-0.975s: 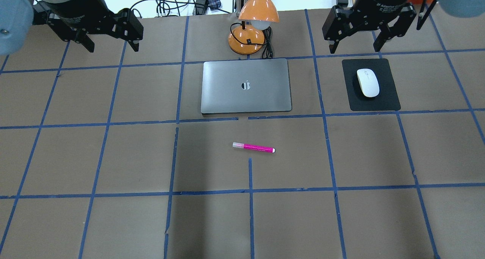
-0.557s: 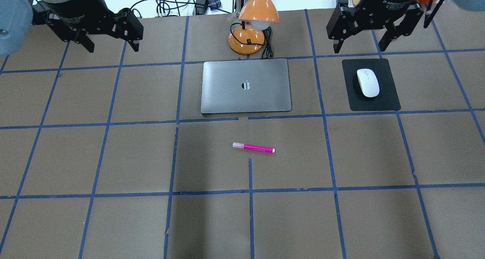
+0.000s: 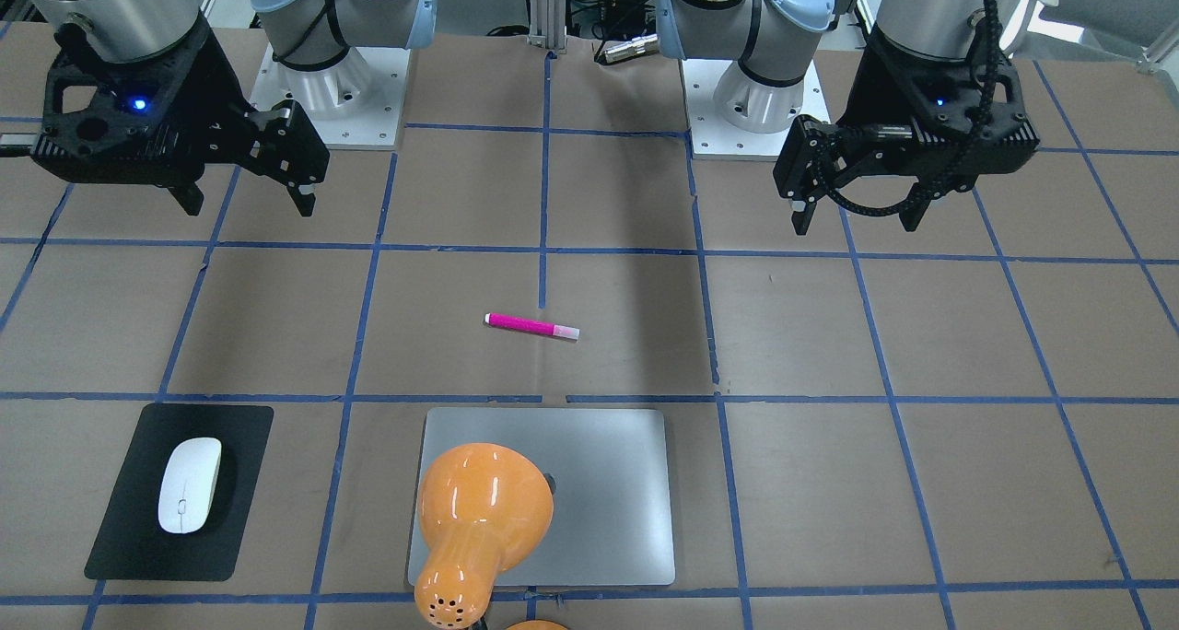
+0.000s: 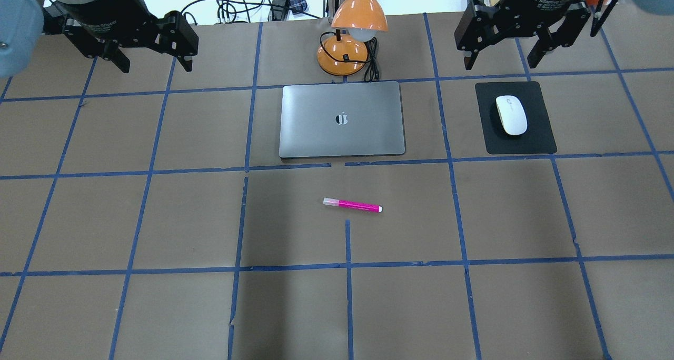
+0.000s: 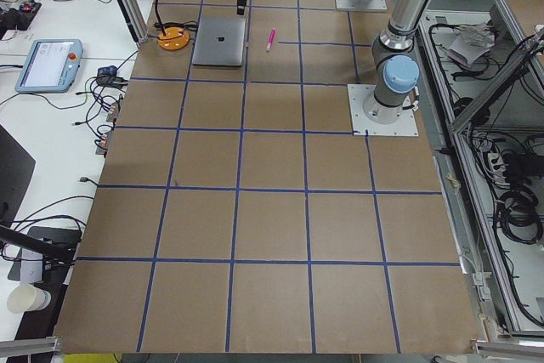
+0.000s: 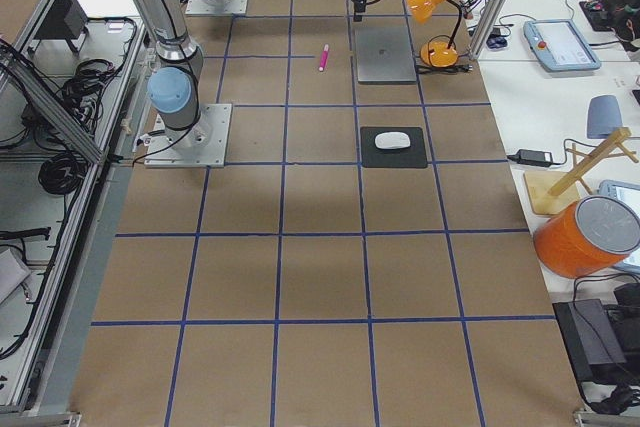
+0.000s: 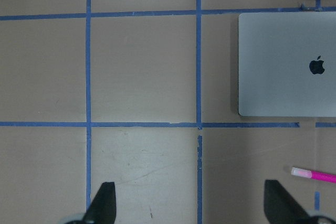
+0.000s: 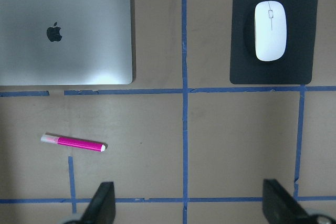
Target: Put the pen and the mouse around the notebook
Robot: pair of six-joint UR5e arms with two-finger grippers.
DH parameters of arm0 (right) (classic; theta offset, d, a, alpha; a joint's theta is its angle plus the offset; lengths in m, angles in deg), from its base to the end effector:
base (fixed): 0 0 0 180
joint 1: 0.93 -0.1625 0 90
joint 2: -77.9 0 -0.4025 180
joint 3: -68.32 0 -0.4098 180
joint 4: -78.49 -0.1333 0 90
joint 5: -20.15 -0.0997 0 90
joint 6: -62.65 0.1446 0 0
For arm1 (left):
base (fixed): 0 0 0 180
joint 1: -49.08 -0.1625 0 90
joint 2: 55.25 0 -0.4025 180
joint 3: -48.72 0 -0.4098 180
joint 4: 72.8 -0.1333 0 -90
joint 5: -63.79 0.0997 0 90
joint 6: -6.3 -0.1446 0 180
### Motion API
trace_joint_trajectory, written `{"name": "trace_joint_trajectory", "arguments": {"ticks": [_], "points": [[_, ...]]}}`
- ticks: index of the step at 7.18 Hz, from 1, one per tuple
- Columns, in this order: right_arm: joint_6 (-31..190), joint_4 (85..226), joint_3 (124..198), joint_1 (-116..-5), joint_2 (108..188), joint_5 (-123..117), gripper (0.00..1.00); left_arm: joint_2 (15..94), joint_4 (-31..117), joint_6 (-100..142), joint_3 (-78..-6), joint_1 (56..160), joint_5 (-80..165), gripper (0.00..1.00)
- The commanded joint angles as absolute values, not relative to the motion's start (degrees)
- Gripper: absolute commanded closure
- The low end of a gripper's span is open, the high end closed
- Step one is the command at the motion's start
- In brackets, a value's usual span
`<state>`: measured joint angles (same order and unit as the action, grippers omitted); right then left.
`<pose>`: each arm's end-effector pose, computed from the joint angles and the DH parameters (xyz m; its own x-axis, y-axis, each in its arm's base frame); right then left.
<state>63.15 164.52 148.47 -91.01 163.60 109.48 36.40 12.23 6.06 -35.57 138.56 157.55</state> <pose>0.1357 -0.5415 0.4617 -0.9999 0.0070 -0.0119 0.0073 0.9996 -0.0275 -0.1189 -0.5426 0.4670 -0.9977 -0.0152 -0.0654 -0.0048 0.9876 -0.1567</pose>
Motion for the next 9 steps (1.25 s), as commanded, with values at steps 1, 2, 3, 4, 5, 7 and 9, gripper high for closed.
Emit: {"name": "trace_joint_trajectory", "arguments": {"ticks": [1,2,3,4,5,7,9], "points": [[62.57,165.14,148.39,-91.1,163.15,110.95,0.0,36.33,12.28,6.04,-35.57,138.56,157.56,0.0],[62.57,165.93,148.47,-91.1,162.72,111.55,0.0,36.33,12.28,6.04,-35.57,138.56,157.56,0.0],[62.48,165.94,148.39,-91.1,162.71,111.55,0.0,36.24,12.28,6.04,-35.57,138.56,157.56,0.0],[62.91,165.85,148.39,-91.1,162.89,110.68,0.0,36.24,12.28,6.04,-35.66,138.56,157.65,0.0],[62.92,165.85,148.3,-91.1,162.98,110.59,0.0,36.24,12.28,6.13,-35.57,138.56,157.57,0.0],[62.39,165.76,147.95,-91.19,163.59,110.5,0.0,36.24,12.28,6.13,-35.57,138.56,157.65,0.0],[62.39,165.76,147.77,-91.19,162.98,109.54,0.0,36.24,12.28,6.13,-35.66,138.56,157.57,0.0]]}}
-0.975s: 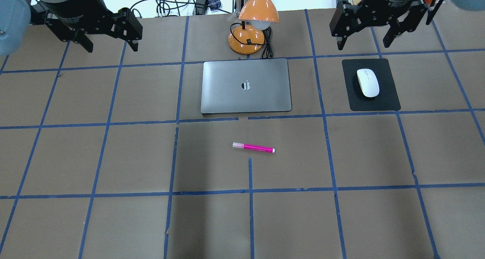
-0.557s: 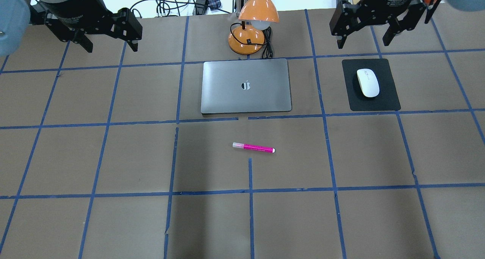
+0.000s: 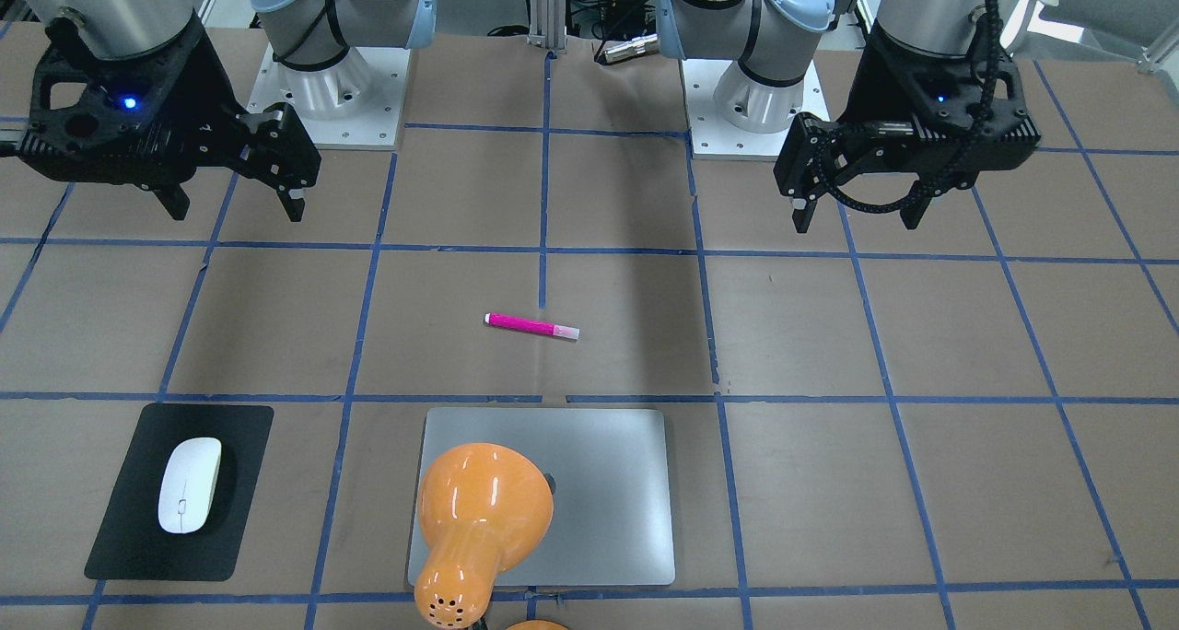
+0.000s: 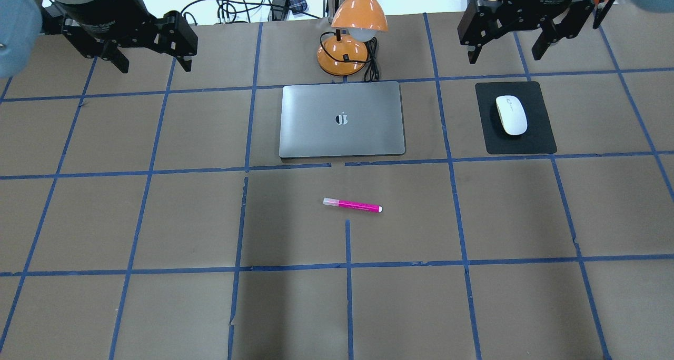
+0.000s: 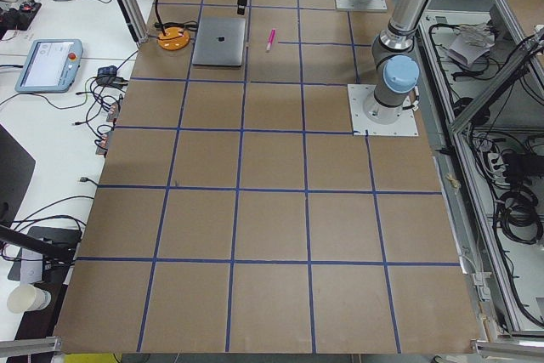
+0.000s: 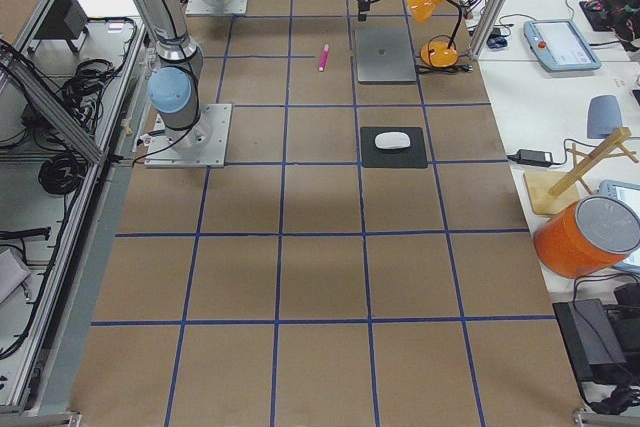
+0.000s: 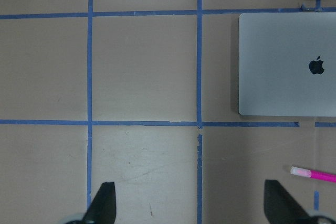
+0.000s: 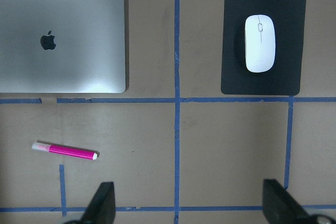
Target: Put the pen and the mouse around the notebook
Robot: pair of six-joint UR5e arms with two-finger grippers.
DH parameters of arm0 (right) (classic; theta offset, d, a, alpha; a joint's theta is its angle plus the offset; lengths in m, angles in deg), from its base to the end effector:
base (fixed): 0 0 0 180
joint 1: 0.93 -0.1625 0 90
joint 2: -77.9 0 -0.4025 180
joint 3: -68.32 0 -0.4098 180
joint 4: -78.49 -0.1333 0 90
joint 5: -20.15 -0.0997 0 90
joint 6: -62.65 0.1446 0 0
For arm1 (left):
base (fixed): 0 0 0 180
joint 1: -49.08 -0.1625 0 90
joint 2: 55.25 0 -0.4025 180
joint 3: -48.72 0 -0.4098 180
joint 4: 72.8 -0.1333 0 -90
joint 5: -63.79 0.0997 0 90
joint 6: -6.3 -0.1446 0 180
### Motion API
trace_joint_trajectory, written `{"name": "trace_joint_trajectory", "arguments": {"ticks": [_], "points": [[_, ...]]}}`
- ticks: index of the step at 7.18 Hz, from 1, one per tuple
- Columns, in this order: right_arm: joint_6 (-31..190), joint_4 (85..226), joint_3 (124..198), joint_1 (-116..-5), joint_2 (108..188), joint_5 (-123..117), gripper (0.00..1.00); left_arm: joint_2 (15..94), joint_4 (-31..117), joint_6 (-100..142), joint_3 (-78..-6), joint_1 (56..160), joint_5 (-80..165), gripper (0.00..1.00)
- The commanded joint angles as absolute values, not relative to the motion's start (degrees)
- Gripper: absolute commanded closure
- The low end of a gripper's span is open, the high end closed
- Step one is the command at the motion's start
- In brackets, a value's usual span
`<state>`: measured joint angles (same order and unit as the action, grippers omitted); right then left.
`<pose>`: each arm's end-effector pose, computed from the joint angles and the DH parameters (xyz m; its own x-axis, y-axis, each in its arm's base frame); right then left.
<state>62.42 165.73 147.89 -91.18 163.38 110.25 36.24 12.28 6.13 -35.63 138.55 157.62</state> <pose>0.1354 -0.5463 0.4670 -1.0000 -0.0083 0.0020 -0.0084 0.9985 -0.0549 -0.1186 -0.5415 0.4679 -0.9976 -0.0168 -0.0664 -0.0062 0.9875 -0.1576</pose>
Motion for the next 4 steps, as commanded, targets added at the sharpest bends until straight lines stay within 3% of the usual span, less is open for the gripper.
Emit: {"name": "trace_joint_trajectory", "arguments": {"ticks": [1,4], "points": [[62.56,165.85,147.86,-91.1,163.32,109.45,0.0,36.24,12.28,6.13,-35.57,138.56,157.65,0.0],[62.92,165.85,147.86,-91.1,163.33,109.44,0.0,36.24,12.28,6.13,-35.66,138.56,157.65,0.0]]}}
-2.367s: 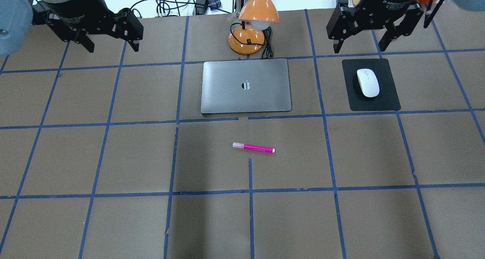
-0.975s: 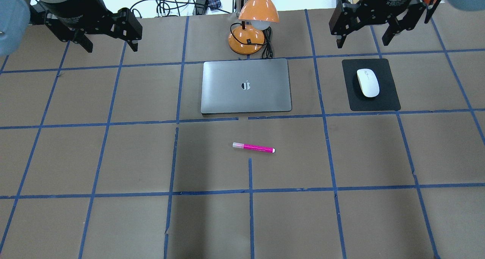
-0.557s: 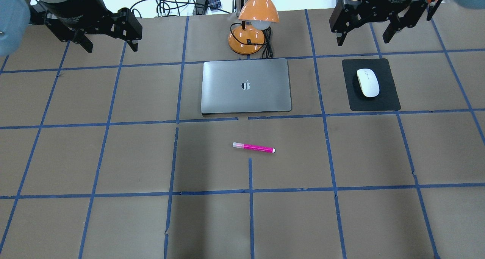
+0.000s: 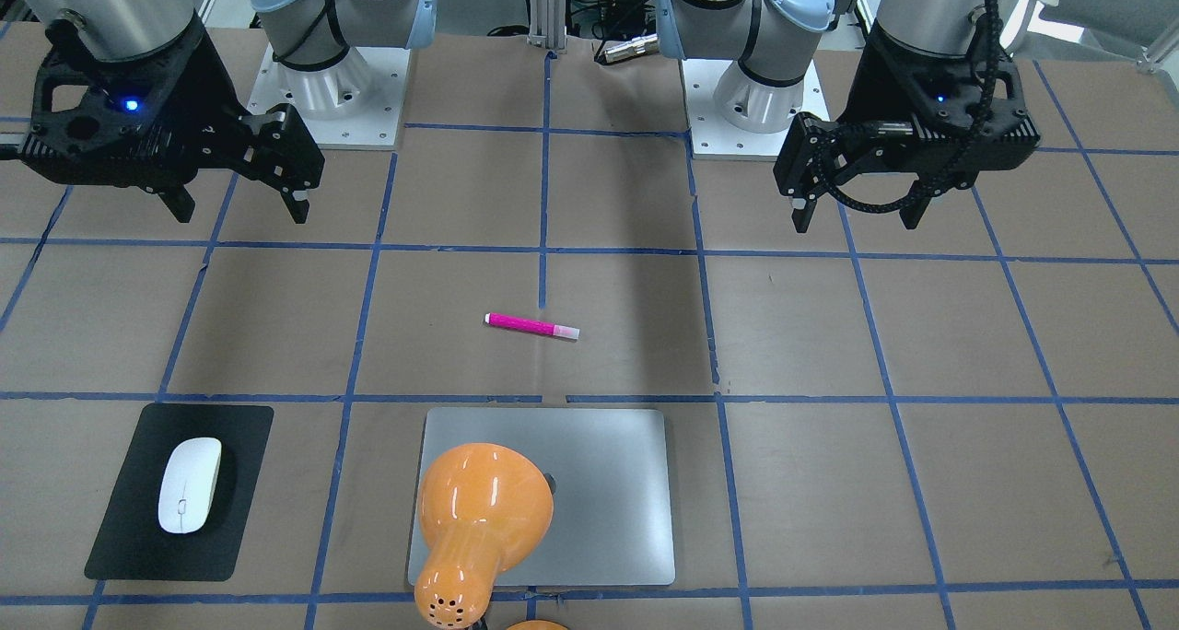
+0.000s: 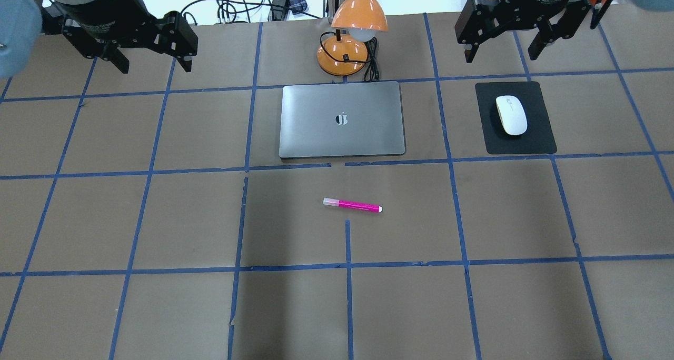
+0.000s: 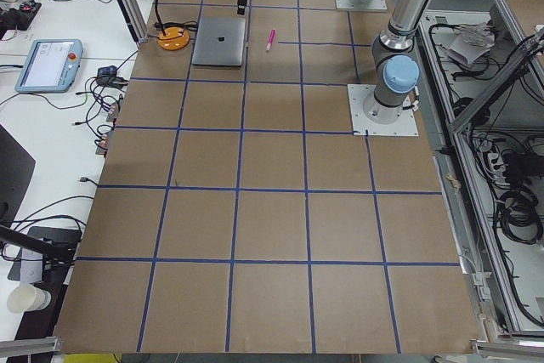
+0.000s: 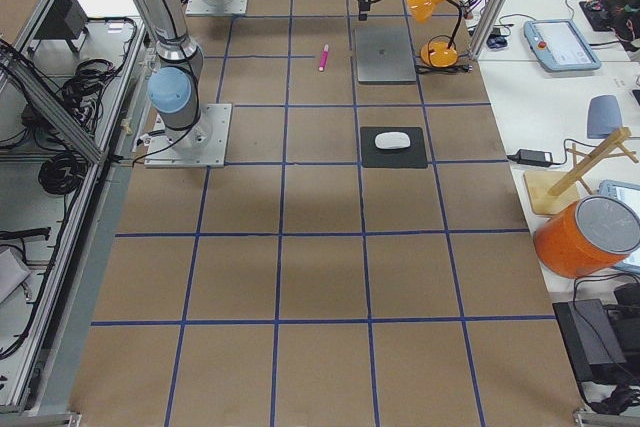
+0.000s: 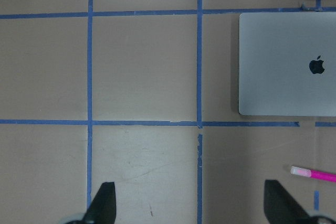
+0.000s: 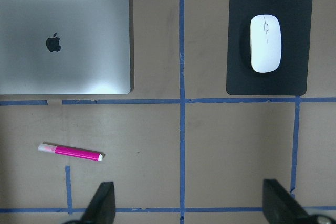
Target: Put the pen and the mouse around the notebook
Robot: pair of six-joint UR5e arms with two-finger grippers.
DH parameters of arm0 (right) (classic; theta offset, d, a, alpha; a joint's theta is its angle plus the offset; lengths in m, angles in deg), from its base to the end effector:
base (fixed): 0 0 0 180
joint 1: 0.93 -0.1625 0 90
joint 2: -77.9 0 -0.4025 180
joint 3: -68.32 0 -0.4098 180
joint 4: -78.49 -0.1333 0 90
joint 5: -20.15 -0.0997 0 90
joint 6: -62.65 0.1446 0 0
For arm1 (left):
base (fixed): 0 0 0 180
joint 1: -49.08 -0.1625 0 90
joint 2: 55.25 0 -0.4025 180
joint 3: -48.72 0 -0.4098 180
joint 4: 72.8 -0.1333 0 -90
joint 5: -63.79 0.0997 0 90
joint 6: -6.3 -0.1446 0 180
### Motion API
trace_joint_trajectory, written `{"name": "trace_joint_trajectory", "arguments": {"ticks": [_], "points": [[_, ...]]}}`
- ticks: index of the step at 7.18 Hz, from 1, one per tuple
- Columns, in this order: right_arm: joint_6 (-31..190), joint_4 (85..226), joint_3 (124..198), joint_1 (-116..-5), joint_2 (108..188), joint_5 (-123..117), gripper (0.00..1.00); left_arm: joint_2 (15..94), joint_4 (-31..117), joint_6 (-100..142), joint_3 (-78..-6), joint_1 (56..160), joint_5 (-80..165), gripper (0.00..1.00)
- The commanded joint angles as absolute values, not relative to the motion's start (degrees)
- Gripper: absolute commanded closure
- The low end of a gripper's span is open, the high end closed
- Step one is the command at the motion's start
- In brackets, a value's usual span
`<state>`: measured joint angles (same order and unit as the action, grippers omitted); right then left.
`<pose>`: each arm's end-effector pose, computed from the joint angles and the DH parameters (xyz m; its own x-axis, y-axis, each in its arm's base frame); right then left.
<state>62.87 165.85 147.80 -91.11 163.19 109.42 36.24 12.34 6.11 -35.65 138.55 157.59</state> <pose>0.1369 -0.5479 0.4663 -0.9999 0.0000 -0.0129 0.0007 0.9985 -0.0552 -0.1187 -0.5414 0.4675 -0.9977 -0.0163 -0.0660 -0.0058 0.9877 -0.1562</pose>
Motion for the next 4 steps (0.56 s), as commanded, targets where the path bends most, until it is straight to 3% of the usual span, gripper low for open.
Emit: {"name": "trace_joint_trajectory", "arguments": {"ticks": [1,4], "points": [[62.92,165.85,147.86,-91.1,163.33,109.45,0.0,36.24,12.36,6.13,-35.66,138.56,157.65,0.0],[62.92,165.76,147.95,-91.19,163.07,109.45,0.0,36.07,12.45,6.13,-35.66,138.56,157.65,0.0]]}}
